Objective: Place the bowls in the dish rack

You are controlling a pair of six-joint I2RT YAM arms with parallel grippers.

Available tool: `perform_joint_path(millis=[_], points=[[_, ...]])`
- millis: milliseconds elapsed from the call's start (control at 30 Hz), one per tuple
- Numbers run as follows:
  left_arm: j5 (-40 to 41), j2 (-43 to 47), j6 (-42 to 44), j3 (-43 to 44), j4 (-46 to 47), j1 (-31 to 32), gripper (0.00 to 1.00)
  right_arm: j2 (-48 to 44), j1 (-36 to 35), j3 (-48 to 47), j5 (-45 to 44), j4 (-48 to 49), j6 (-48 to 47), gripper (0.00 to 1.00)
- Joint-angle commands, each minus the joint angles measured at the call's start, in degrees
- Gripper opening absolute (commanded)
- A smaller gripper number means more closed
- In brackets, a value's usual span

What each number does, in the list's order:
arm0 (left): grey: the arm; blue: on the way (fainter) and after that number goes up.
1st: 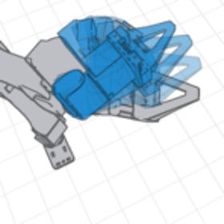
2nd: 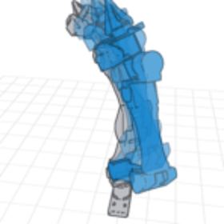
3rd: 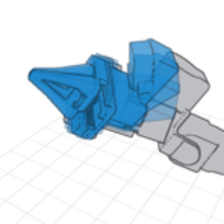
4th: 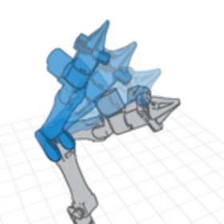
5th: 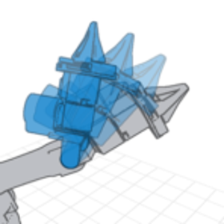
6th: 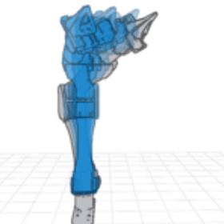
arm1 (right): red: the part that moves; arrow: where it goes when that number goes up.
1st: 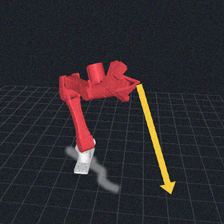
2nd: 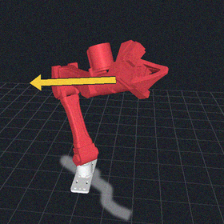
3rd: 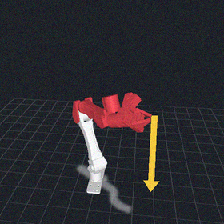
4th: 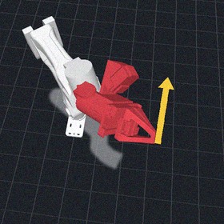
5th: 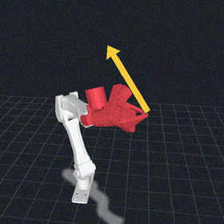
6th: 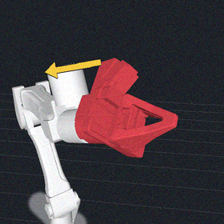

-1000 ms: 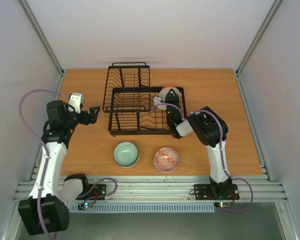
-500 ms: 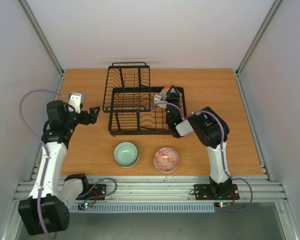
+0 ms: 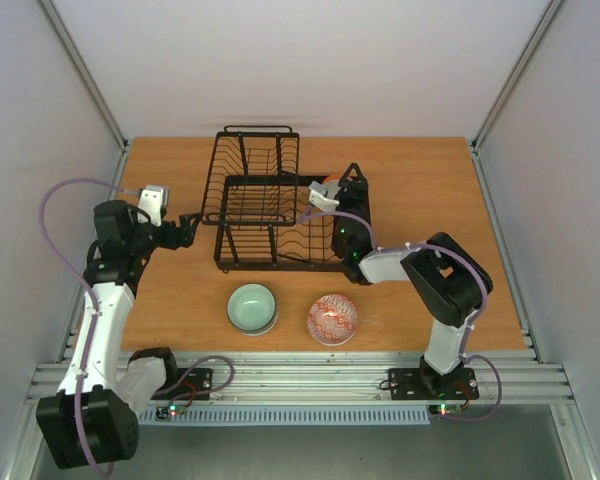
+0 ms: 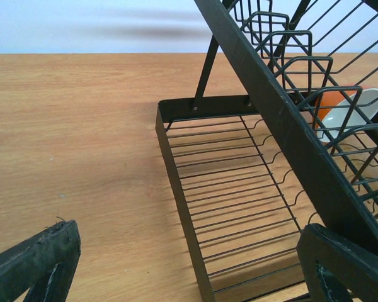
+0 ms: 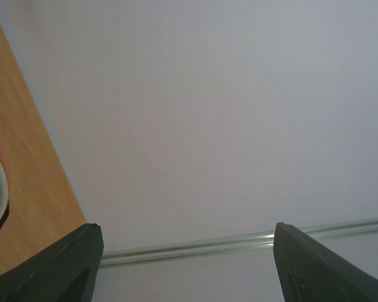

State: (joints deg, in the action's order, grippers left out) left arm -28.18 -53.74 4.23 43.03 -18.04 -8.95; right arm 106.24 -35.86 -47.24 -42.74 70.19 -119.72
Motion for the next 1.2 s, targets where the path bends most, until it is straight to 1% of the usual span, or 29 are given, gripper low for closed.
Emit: perform_joint_path(millis=[0, 67, 100, 133, 200, 267, 300, 333, 433, 533, 567, 600, 667, 700, 733, 767, 800, 900, 1000, 1167], points=[[-1.6, -0.3, -1.0, -0.3, 3.1, -0.3, 0.95, -5.6, -4.8, 1.6, -9.0, -1.5, 2.1, 0.76], [-1.9, -0.4, -1.0, -0.3, 3.0, -0.3, 0.95, -8.7, -6.9, 1.9, -13.1, -7.9, 6.6, 0.75], [-1.9, -0.4, -1.0, -0.3, 3.0, -0.3, 0.95, -10.6, -8.2, 2.1, -14.9, -12.8, 10.1, 0.75], [-2.0, -0.5, -1.1, -0.3, 3.0, -0.3, 0.95, -13.1, -9.5, 2.3, -16.1, -20.4, 14.8, 0.74], [-1.9, -0.6, -1.0, -0.4, 3.1, -0.3, 0.95, -18.5, -11.7, 1.3, -16.9, -42.8, 28.6, 0.76], [-1.4, -0.8, -0.9, -0.4, 3.1, -0.2, 0.95, -23.7, -12.6, -3.1, -14.6, -69.6, 49.8, 0.78], [-0.9, -0.8, -0.8, -0.3, 3.1, -0.3, 0.95, -26.1, -12.7, -5.6, -12.5, -80.7, 59.1, 0.78], [-0.1, -0.7, -0.7, -0.2, 3.0, -0.3, 0.95, -28.1, -12.6, -6.9, -11.1, -86.8, 65.4, 0.78], [2.6, -0.2, -0.5, 0.0, 3.1, -0.3, 0.95, -32.8, -13.0, -9.8, -8.5, -98.9, 76.9, 0.78], [4.8, 0.4, 0.4, 0.0, 3.1, -0.3, 0.95, -33.4, -13.0, -14.9, -5.6, -112.2, 86.8, 0.73], [6.0, 0.7, 0.5, 0.2, 3.2, -0.4, 0.95, -32.9, -13.0, -16.6, -4.5, -116.0, 89.9, 0.68], [7.8, 1.0, 0.9, 0.4, 3.1, -0.4, 0.95, -32.3, -13.0, -18.2, -2.5, -119.2, 92.6, 0.58], [11.7, 2.0, 1.3, 0.9, 3.2, -0.3, 0.95, -30.3, -13.1, -20.8, 2.5, -122.8, 95.6, 0.29], [13.9, 2.5, 1.5, 1.2, 3.2, -0.3, 0.95, -29.1, -13.1, -22.3, 4.4, -124.0, 96.6, 0.17], [16.1, 2.8, 1.7, 1.7, 3.0, -0.3, 0.95, -27.8, -13.2, -23.6, 5.6, -124.9, 97.1, 0.09], [18.6, 3.0, 1.8, 2.1, 2.8, -0.4, 0.95, -26.7, -13.2, -24.6, 6.5, -125.1, 97.1, 0.03], [20.8, 3.2, 1.9, 2.3, 2.8, -0.5, 0.95, -25.5, -13.2, -25.6, 7.4, -124.9, 96.7, 0.02], [26.5, 4.1, 2.2, 2.6, 3.1, -0.9, 0.95, -22.2, -13.2, -27.3, 10.5, -123.7, 94.7, 0.01], [29.8, 4.7, 2.2, 2.5, 3.3, -1.3, 0.96, -19.3, -13.2, -28.5, 11.1, -120.6, 92.6, 0.01], [29.3, 4.8, 2.2, 2.3, 3.1, -1.6, 0.96, -14.2, -13.1, -31.9, 13.0, -119.0, 90.2, 0.01]])
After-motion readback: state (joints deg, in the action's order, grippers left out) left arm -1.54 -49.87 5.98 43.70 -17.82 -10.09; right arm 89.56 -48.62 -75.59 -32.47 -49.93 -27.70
